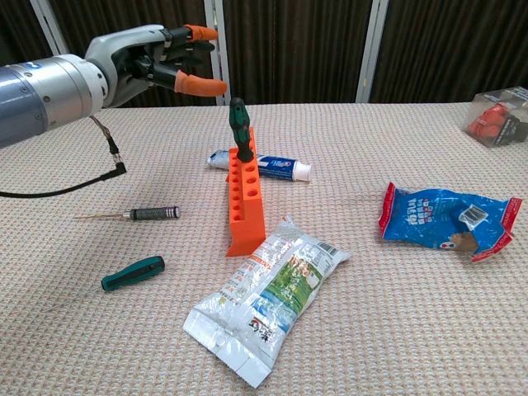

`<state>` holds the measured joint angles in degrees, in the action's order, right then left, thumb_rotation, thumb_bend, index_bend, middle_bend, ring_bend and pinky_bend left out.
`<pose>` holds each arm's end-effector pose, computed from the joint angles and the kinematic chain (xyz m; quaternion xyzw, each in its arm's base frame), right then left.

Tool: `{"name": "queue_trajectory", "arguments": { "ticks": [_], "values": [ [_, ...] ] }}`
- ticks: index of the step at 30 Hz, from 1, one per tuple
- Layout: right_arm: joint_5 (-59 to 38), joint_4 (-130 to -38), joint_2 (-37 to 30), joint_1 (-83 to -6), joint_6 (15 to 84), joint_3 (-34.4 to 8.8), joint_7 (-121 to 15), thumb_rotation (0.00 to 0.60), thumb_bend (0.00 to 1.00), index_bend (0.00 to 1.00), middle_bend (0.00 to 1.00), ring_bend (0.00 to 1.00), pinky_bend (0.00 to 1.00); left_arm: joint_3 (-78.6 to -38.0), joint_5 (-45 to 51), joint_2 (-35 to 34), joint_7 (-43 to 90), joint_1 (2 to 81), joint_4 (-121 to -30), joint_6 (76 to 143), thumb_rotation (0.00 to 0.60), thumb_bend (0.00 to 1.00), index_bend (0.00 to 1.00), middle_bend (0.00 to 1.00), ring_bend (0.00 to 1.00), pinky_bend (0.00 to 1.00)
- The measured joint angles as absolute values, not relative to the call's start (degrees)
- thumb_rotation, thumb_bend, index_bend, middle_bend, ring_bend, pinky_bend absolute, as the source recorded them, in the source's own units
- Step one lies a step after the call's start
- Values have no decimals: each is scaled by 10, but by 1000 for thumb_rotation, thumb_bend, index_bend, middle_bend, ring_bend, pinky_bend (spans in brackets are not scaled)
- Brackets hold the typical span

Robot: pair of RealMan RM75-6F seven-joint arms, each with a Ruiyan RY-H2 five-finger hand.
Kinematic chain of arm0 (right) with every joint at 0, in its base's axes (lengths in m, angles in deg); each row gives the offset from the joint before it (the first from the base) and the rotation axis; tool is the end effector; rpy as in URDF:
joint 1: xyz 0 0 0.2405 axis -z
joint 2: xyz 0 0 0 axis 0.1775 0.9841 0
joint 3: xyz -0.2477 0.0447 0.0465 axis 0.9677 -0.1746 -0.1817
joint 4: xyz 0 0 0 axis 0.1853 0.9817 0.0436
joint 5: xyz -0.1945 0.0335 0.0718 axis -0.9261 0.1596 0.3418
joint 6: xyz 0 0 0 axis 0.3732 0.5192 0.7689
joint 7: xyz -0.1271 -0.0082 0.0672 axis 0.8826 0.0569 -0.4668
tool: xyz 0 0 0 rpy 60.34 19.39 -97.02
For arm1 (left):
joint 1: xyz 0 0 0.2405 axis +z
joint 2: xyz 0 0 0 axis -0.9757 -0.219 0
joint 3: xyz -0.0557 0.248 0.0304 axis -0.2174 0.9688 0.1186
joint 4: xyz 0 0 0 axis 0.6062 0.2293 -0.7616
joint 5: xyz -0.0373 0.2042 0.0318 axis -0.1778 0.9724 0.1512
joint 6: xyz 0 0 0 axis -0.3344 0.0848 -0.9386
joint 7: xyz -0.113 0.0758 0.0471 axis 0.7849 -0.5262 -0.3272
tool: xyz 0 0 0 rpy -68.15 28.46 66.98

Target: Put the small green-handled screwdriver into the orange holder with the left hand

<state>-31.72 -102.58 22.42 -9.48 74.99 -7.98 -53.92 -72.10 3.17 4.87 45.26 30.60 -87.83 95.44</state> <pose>-0.3273 -0.1584 0.2161 0.5542 -0.3611 0.3728 0.6508 -0.0896 0.3880 0.0131 -0.5346 -0.6028 -0.5491 0.2222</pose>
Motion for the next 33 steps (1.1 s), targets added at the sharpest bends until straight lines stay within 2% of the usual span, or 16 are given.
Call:
{"name": "queue_trajectory", "arguments": {
  "ticks": [4, 9, 14, 20, 26, 33],
  "values": [
    [-316, -1027, 227, -97, 748, -81, -538, 600, 0, 109, 11, 0, 0, -713, 42, 30, 419, 317, -890, 974, 550, 176, 53, 0, 0, 0],
    [-314, -1029, 228, -103, 741, -85, -532, 600, 0, 118, 36, 0, 0, -691, 44, -17, 329, 346, -922, 1020, 548, 278, 166, 0, 0, 0],
    [-309, -1028, 225, -111, 731, -88, -526, 600, 0, 123, 63, 0, 0, -659, 41, -75, 235, 395, -973, 1089, 547, 296, 191, 0, 0, 0],
    [-306, -1029, 218, -130, 706, -93, -514, 600, 0, 109, 35, 0, 0, -603, 71, -142, 164, 478, -1030, 1192, 547, 294, 221, 0, 0, 0],
    [-301, -1042, 217, -145, 688, -94, -493, 600, 0, 90, 13, 0, 0, -545, 135, -195, 145, 562, -1080, 1277, 549, 294, 234, 0, 0, 0],
    [-309, -1043, 208, -153, 686, -95, -488, 600, 0, 89, 14, 0, 0, -492, 203, -213, 146, 631, -1098, 1332, 549, 294, 237, 0, 0, 0]
  ]
}}
